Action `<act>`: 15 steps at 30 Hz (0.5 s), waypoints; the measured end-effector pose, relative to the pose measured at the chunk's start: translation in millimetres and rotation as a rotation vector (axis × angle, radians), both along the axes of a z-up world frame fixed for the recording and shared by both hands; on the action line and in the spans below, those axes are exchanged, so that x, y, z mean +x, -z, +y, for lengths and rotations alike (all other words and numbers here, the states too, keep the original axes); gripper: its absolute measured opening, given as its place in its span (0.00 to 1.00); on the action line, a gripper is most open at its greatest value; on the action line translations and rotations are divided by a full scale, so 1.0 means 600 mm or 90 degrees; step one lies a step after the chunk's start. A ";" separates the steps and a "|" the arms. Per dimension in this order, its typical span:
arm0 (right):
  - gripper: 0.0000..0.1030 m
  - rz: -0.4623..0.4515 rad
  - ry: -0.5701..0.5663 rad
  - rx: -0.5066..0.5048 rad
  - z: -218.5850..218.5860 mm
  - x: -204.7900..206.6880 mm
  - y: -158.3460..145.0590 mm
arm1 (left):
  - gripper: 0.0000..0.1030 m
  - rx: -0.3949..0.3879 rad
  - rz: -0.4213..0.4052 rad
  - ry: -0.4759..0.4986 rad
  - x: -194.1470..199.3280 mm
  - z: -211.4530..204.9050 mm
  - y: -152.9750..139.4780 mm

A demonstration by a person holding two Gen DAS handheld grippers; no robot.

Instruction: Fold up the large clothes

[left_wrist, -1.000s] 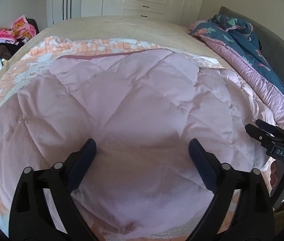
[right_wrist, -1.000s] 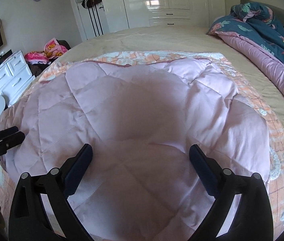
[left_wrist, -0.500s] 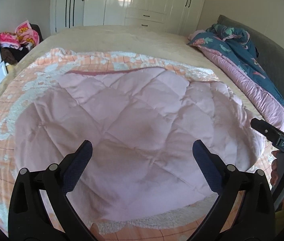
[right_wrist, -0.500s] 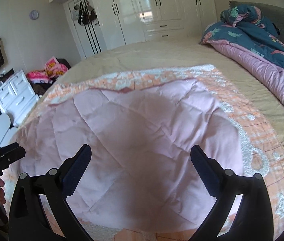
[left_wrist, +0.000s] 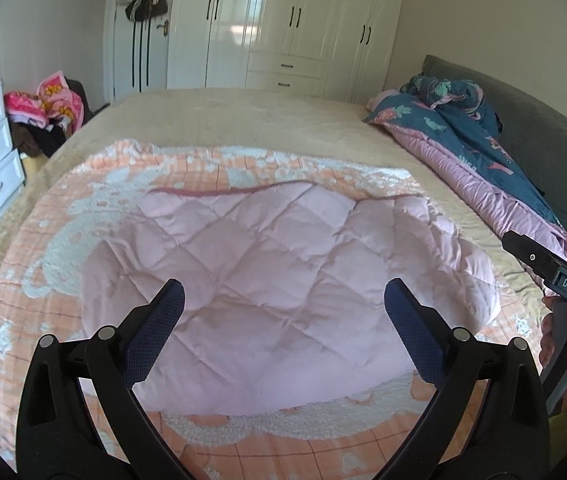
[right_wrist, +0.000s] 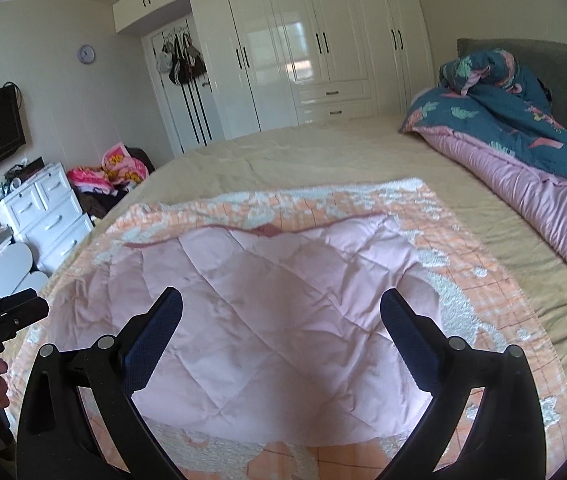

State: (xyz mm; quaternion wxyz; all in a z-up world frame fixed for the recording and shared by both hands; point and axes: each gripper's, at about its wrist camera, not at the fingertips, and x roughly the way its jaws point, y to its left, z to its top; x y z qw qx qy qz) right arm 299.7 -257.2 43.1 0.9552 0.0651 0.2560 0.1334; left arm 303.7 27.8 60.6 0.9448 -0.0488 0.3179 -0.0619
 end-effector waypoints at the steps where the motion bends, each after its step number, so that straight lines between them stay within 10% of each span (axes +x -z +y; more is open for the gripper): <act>1: 0.96 -0.007 0.001 -0.003 0.000 -0.005 -0.005 | 0.91 0.001 -0.005 0.001 -0.005 -0.001 -0.005; 15: 0.96 -0.078 0.009 -0.002 -0.009 -0.069 -0.054 | 0.91 -0.018 -0.048 -0.013 -0.073 0.004 -0.036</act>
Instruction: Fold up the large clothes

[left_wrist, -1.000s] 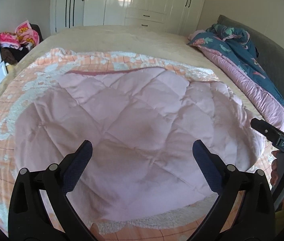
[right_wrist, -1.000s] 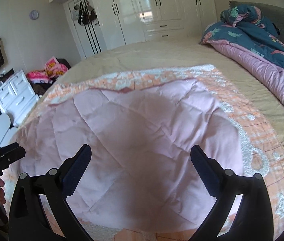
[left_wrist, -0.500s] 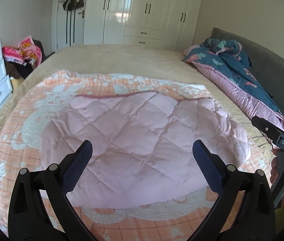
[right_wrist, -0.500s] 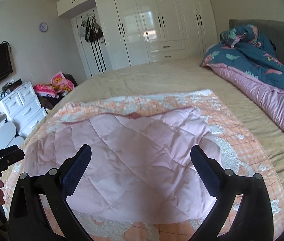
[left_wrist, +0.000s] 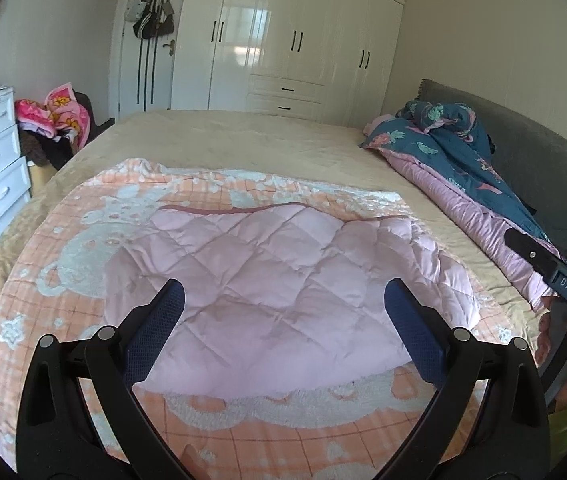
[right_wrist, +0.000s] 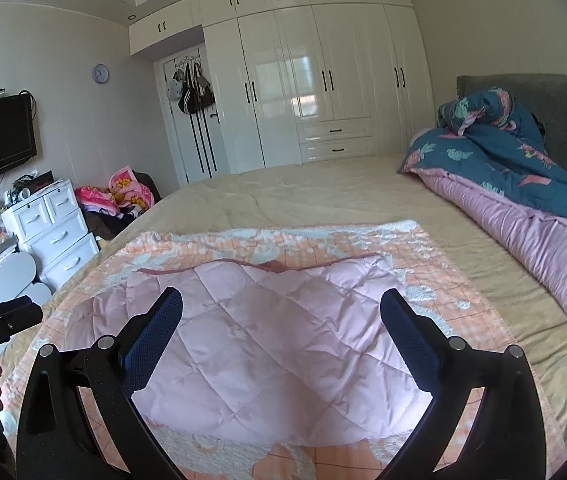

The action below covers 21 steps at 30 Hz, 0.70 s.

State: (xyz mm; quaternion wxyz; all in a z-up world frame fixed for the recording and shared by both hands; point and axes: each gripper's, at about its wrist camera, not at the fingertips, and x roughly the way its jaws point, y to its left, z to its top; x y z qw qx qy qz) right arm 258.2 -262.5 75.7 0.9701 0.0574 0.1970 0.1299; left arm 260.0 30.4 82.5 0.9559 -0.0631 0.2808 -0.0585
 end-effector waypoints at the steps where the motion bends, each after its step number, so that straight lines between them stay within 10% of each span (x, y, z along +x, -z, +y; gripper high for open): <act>1: 0.96 0.000 0.001 0.001 -0.001 -0.004 0.000 | 0.91 0.002 0.001 -0.002 -0.003 0.001 0.001; 21: 0.96 0.034 0.050 0.038 -0.050 -0.058 0.042 | 0.91 -0.008 0.061 -0.052 -0.056 0.035 0.064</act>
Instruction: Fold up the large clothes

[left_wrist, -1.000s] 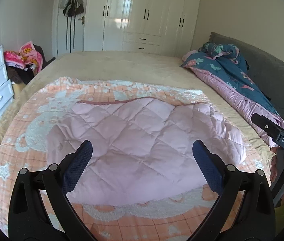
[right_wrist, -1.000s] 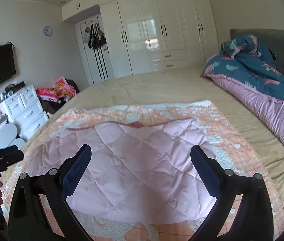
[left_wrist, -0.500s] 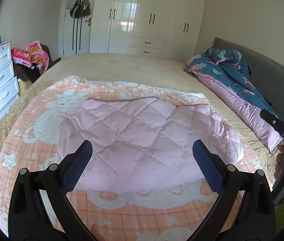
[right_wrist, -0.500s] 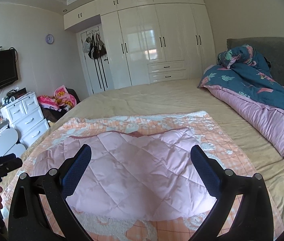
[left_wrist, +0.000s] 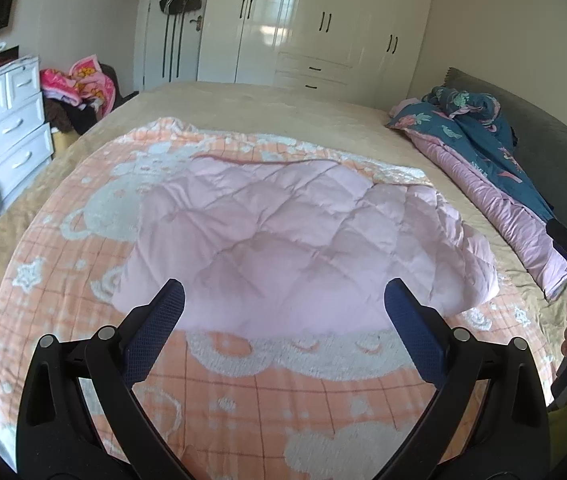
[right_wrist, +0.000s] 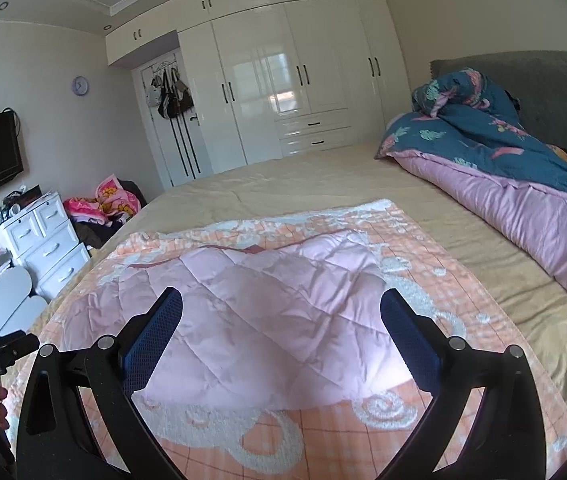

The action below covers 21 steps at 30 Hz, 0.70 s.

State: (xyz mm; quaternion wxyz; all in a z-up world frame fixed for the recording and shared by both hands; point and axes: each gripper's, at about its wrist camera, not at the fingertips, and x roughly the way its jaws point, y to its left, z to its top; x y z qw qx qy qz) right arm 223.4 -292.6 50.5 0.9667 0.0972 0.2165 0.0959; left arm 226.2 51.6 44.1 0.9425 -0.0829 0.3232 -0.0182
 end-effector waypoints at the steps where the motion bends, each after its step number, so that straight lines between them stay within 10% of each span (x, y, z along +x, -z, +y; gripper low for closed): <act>1: 0.96 0.005 0.002 0.003 -0.003 -0.003 0.005 | 0.91 -0.003 0.004 -0.002 -0.002 0.002 0.004; 21: 0.96 0.118 0.019 0.082 -0.020 -0.027 0.101 | 0.91 -0.029 0.079 -0.038 -0.026 0.036 0.087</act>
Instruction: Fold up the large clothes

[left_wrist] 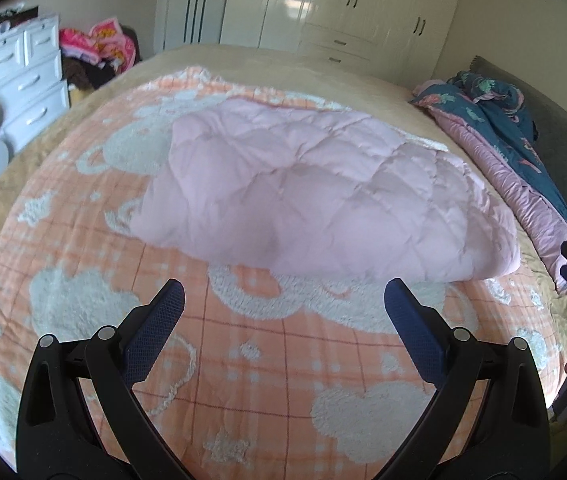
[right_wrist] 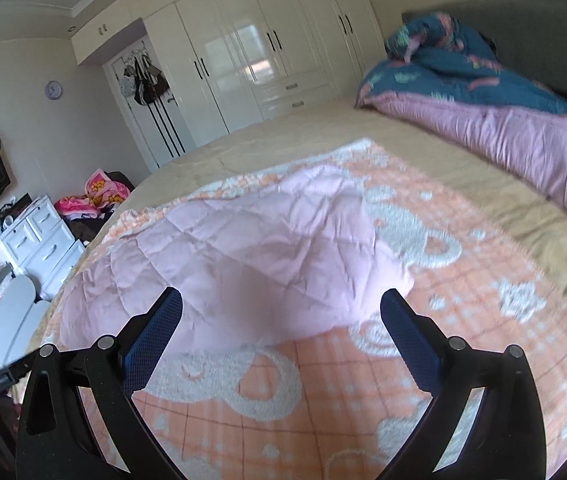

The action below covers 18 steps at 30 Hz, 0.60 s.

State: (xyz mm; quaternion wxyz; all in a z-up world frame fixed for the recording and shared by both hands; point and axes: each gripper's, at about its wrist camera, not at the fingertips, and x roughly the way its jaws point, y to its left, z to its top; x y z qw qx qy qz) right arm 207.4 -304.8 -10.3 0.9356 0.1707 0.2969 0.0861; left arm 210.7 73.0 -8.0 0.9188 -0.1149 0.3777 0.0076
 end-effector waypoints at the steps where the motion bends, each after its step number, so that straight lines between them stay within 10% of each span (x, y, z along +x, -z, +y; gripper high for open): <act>1: 0.96 0.009 0.003 0.007 -0.001 0.004 0.007 | 0.91 -0.006 0.005 -0.003 0.004 0.004 0.007; 12: 0.96 0.107 0.040 0.029 -0.014 0.064 0.097 | 0.91 -0.075 0.056 -0.077 0.044 0.066 0.085; 18: 0.96 0.134 0.049 0.030 -0.016 0.094 0.120 | 0.91 -0.205 0.063 -0.106 0.061 0.102 0.108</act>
